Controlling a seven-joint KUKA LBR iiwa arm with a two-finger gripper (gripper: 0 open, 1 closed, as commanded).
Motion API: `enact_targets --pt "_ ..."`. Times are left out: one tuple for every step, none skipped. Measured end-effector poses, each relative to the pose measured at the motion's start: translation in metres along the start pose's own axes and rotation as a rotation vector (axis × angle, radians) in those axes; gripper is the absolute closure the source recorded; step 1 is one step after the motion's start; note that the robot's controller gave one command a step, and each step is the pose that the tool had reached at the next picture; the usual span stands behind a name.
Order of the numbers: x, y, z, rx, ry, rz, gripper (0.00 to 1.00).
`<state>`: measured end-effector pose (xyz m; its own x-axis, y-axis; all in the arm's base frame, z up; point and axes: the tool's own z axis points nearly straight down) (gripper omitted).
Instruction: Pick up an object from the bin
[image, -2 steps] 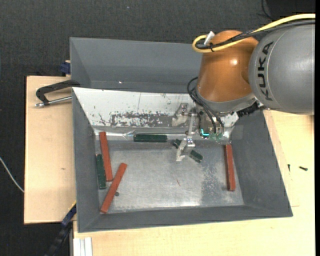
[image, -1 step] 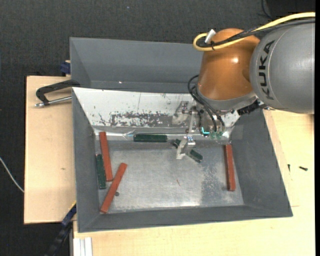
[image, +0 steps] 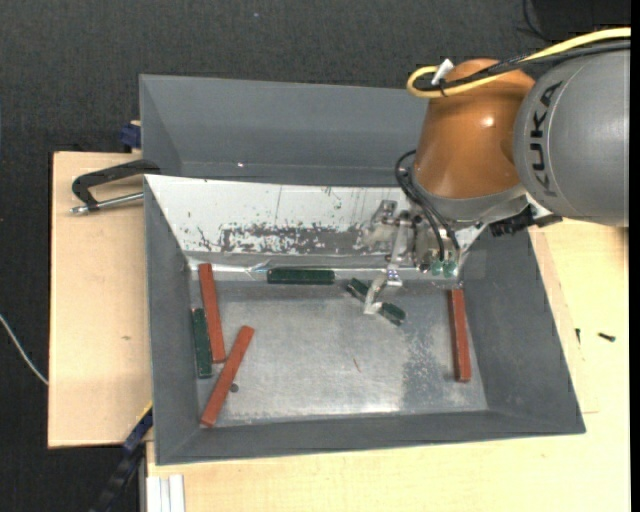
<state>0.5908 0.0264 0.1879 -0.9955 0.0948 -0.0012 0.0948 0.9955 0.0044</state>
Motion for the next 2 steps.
enact_targets --pt "0.0253 -0.0268 0.1102 0.003 0.006 -0.075 1.00" --pt "0.0218 -0.0269 0.1122 0.002 -0.017 -0.073 0.00"
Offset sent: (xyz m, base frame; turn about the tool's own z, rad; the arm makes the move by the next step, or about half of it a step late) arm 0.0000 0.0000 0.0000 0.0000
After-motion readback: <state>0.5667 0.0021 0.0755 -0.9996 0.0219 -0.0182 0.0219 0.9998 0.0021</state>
